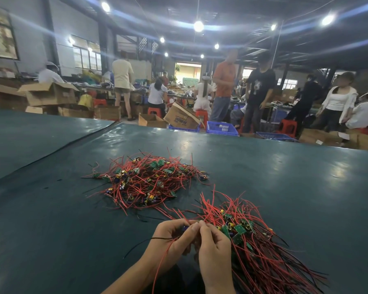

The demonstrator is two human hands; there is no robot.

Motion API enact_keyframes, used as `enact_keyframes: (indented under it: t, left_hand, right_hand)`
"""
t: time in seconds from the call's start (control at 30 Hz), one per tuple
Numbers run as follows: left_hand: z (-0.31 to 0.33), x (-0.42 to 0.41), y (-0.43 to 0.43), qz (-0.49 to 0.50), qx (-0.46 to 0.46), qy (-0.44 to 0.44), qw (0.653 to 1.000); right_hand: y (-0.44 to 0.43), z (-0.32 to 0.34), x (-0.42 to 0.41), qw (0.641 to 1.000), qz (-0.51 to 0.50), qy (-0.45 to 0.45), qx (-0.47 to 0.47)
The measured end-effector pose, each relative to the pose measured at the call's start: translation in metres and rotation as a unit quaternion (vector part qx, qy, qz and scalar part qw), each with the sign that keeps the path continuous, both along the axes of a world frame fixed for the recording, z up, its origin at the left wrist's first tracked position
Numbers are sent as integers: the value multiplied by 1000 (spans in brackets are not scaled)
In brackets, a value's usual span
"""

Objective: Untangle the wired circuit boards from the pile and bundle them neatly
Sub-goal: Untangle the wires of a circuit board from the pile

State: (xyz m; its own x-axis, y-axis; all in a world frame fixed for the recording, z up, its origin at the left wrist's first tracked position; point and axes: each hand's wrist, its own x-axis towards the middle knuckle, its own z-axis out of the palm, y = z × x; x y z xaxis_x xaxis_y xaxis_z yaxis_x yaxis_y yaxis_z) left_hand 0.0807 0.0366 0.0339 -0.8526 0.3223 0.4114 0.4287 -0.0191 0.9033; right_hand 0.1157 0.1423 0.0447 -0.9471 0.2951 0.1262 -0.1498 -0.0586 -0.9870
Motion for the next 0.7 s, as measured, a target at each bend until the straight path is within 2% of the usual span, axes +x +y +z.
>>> enact_keyframes:
  t: [0.27,0.7]
  left_hand:
    - [-5,-3,2,39,-28,34,998]
    - [2,1,1,20,-23,35,999]
  right_hand:
    - [-4,1,-4,982,-23,-102,-158]
    - [-2,4,-6,988,-2,-76,-136]
